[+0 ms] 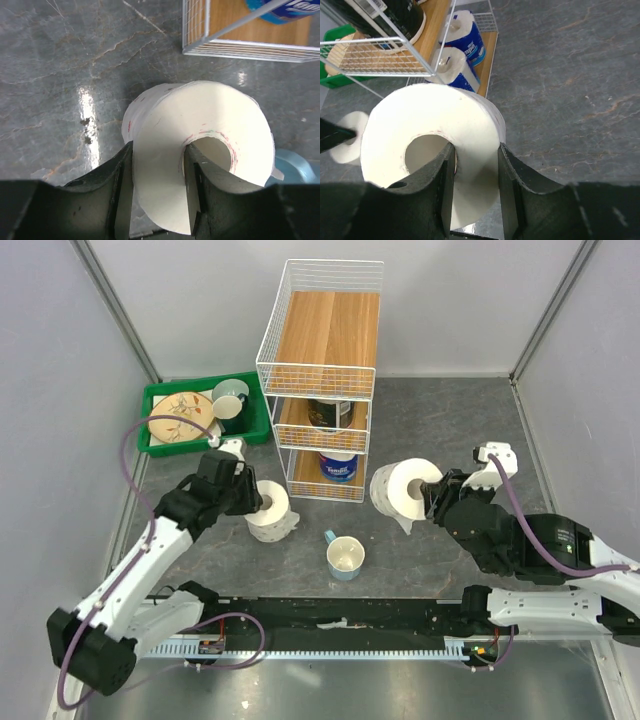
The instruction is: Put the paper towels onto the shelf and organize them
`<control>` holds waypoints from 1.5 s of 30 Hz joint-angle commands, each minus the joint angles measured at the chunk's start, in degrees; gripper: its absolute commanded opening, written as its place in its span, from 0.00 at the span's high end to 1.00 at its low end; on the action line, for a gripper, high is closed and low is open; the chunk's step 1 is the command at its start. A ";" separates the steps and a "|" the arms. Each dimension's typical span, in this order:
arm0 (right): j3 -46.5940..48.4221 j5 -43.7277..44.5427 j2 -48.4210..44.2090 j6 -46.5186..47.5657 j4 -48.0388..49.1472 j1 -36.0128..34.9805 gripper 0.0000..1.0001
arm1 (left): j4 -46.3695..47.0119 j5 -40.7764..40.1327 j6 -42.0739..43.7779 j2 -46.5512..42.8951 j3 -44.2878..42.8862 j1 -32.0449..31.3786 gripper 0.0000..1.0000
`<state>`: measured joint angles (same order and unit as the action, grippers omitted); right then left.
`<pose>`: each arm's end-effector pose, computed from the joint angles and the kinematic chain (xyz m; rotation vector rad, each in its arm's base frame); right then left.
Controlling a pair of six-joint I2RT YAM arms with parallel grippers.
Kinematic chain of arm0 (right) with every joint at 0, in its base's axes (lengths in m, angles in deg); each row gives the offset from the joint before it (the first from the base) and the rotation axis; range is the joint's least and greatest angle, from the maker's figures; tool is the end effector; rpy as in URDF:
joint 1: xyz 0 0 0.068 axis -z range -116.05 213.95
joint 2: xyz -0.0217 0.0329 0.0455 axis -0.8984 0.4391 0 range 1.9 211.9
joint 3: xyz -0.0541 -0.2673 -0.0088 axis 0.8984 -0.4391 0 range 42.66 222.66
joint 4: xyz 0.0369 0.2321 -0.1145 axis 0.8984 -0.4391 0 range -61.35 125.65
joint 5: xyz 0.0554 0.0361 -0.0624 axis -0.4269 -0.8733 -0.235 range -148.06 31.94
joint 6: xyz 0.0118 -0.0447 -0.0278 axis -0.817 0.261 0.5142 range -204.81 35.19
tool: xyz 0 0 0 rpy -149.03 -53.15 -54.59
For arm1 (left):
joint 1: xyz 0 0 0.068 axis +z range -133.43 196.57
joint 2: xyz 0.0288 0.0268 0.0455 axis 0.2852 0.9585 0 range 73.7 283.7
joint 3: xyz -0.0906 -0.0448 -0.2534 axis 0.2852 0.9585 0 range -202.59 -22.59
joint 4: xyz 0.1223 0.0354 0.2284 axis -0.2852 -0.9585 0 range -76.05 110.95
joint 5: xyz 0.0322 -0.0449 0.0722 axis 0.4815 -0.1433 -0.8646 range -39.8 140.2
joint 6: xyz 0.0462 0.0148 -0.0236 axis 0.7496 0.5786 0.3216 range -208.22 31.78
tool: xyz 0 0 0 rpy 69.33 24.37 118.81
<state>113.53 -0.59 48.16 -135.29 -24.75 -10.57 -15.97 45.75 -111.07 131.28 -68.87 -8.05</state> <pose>0.0585 0.0987 0.4063 0.1216 1.9037 0.3689 0.1861 -0.0821 0.2655 0.0015 2.4292 -0.2868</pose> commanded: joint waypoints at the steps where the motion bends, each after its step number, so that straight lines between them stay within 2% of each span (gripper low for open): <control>1: 6.55 6.68 4.53 -4.45 -5.67 -0.27 0.60 | -7.44 -1.44 0.97 -8.78 -9.51 -0.34 0.67; 6: 10.07 13.08 5.34 -6.82 -7.71 -0.27 0.60 | -17.01 -5.91 1.49 -13.37 -22.06 -0.25 0.67; 12: 15.08 19.42 3.75 -5.43 -7.80 -0.19 0.62 | -21.95 -7.16 1.85 -13.38 -38.58 -0.25 0.67; 20: 31.40 25.05 11.82 11.68 -6.84 -0.27 0.61 | -23.89 -2.41 3.68 -6.53 -58.64 -0.25 0.68; 22: 35.10 26.98 13.67 16.09 -3.60 -0.19 0.61 | -23.28 -1.27 4.83 -3.98 -63.74 -0.34 0.68; 23: 35.82 27.42 14.90 21.68 -1.84 -0.19 0.60 | -22.58 -1.09 5.27 -2.92 -66.98 -0.25 0.68; 26: 36.62 29.88 15.35 31.11 8.69 -0.19 0.60 | -21.96 -0.65 6.68 1.03 -73.66 -0.25 0.69; 27: 36.27 30.33 15.26 38.36 16.03 -0.19 0.60 | -21.70 -0.48 7.11 2.08 -75.34 -0.25 0.69; 29: 35.04 30.16 14.13 44.91 27.89 -0.19 0.60 | -21.00 -0.74 8.00 5.07 -79.81 -0.25 0.69; 31: 33.03 29.63 13.16 55.45 36.19 -0.19 0.60 | -20.64 -0.83 8.09 7.97 -82.55 -0.34 0.69; 32: 32.41 29.28 13.15 59.75 44.15 -0.19 0.60 | -20.12 -0.74 7.91 8.59 -84.04 -0.25 0.69; 33: 32.23 28.84 13.41 63.88 46.14 -0.19 0.61 | -17.50 -0.48 7.82 8.77 -83.71 -0.25 0.69; 36: 35.64 27.35 16.92 67.17 47.92 -0.19 0.61 | -11.61 0.58 6.86 9.65 -82.39 -0.25 0.69; 40: 41.09 26.29 23.33 73.75 49.76 -0.10 0.61 | -10.10 2.51 6.15 13.25 -84.93 -0.25 0.70; 45: 45.13 22.26 27.64 75.88 53.11 4.28 0.63 | -5.45 5.75 5.98 16.85 -87.47 -0.25 0.72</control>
<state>154.58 25.73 72.75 -64.43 23.62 -9.63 -30.12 47.74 -105.48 146.62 -152.63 -8.05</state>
